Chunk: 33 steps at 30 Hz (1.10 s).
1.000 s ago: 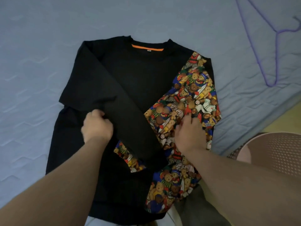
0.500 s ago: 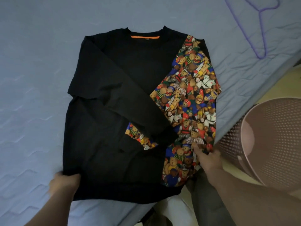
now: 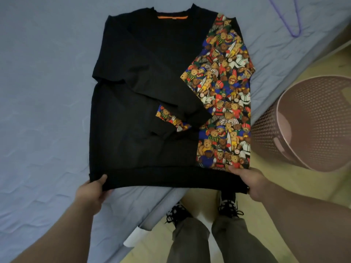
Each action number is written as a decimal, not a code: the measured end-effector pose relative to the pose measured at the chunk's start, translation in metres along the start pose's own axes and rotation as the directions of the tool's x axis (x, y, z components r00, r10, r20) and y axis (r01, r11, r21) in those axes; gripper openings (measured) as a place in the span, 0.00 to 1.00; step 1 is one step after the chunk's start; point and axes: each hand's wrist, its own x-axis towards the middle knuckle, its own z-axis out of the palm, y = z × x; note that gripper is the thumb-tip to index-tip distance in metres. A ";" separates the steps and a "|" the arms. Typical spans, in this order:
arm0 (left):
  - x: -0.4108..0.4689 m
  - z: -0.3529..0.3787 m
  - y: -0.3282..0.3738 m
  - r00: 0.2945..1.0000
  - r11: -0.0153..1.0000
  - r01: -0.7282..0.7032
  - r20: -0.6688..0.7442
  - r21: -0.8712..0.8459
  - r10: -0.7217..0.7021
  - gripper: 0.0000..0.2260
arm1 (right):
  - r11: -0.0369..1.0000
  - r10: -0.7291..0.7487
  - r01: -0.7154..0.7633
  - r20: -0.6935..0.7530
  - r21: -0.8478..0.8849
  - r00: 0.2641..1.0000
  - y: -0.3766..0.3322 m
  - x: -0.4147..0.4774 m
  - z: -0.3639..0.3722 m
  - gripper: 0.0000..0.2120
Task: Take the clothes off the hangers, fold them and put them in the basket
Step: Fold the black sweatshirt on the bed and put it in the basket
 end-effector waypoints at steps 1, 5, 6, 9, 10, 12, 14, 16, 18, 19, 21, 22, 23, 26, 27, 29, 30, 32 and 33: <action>-0.002 -0.001 -0.003 1.000 0.999 0.007 0.001 -0.038 -0.007 0.16 | 1.000 -0.001 0.001 0.000 0.006 1.000 0.004 -0.002 -0.004 0.22; -0.003 -0.011 -0.012 0.997 0.963 0.074 0.049 -0.257 -0.064 0.18 | 0.998 0.008 -0.012 0.052 0.067 0.999 0.013 -0.016 -0.020 0.24; -0.003 -0.015 -0.013 0.995 0.948 0.090 0.069 -0.304 -0.072 0.18 | 0.996 0.010 -0.018 0.085 0.089 0.996 0.014 -0.018 -0.024 0.24; -0.006 -0.017 -0.017 0.994 0.918 0.081 0.097 -0.389 -0.046 0.17 | 0.983 0.010 -0.040 0.162 0.181 0.987 0.014 -0.024 -0.032 0.21; -0.007 -0.018 -0.018 0.995 0.917 0.068 0.095 -0.393 -0.033 0.17 | 0.978 0.010 -0.045 0.170 0.205 0.985 0.015 -0.027 -0.034 0.20; -0.013 -0.016 -0.019 0.997 0.924 0.039 0.073 -0.379 -0.013 0.17 | 0.971 0.010 -0.050 0.167 0.233 0.986 0.021 -0.031 -0.040 0.19; -0.020 -0.020 -0.021 0.998 0.928 0.033 0.067 -0.372 -0.009 0.17 | 0.968 0.018 -0.054 0.146 0.246 0.989 0.028 -0.039 -0.049 0.18; -0.027 -0.028 -0.025 0.999 0.934 0.035 0.036 -0.355 -0.024 0.18 | 0.965 0.026 -0.056 0.116 0.257 0.993 0.035 -0.047 -0.059 0.18; -0.036 -0.042 -0.030 0.997 0.944 0.068 -0.002 -0.323 -0.072 0.18 | 0.970 0.037 -0.057 0.089 0.237 0.995 0.041 -0.060 -0.070 0.17; -0.047 -0.046 -0.033 0.996 0.954 0.071 -0.023 -0.291 -0.081 0.18 | 0.974 0.045 -0.062 0.082 0.217 0.996 0.045 -0.069 -0.075 0.17; -0.060 -0.055 -0.043 0.992 0.965 0.105 -0.048 -0.242 -0.120 0.15 | 0.981 0.076 -0.085 0.057 0.177 0.995 0.055 -0.081 -0.083 0.14; -0.066 -0.059 -0.051 0.990 0.973 0.108 -0.071 -0.205 -0.125 0.15 | 0.983 0.095 -0.099 0.037 0.153 0.995 0.061 -0.089 -0.087 0.13; -0.075 -0.063 -0.059 0.990 0.990 0.079 -0.104 -0.119 -0.092 0.17 | 0.984 0.115 -0.117 0.018 0.136 0.993 0.066 -0.097 -0.090 0.12; -0.086 -0.079 -0.098 0.992 0.956 0.005 -0.120 0.293 0.032 0.26 | 0.978 0.196 -0.192 -0.046 0.079 0.980 0.082 -0.116 -0.096 0.12; -0.104 -0.087 -0.109 0.993 0.897 -0.040 -0.083 0.441 0.085 0.27 | 0.977 0.209 -0.205 -0.066 0.052 0.976 0.087 -0.123 -0.099 0.11; -0.135 -0.088 -0.108 0.996 0.955 -0.024 -0.075 0.297 0.048 0.29 | 0.972 0.233 -0.233 -0.092 0.010 0.968 0.093 -0.138 -0.103 0.10; -0.142 -0.088 -0.110 0.996 0.979 0.037 -0.090 0.200 -0.019 0.25 | 0.969 0.243 -0.245 -0.102 -0.007 0.965 0.094 -0.145 -0.105 0.10; -0.176 -0.090 -0.103 0.994 0.949 0.037 -0.110 0.314 -0.003 0.23 | 0.965 0.256 -0.261 -0.132 -0.027 0.958 0.095 -0.156 -0.109 0.10; -0.184 -0.094 -0.098 0.990 0.900 -0.044 -0.102 0.434 0.098 0.24 | 0.961 0.268 -0.274 -0.134 -0.030 0.954 0.093 -0.161 -0.110 0.10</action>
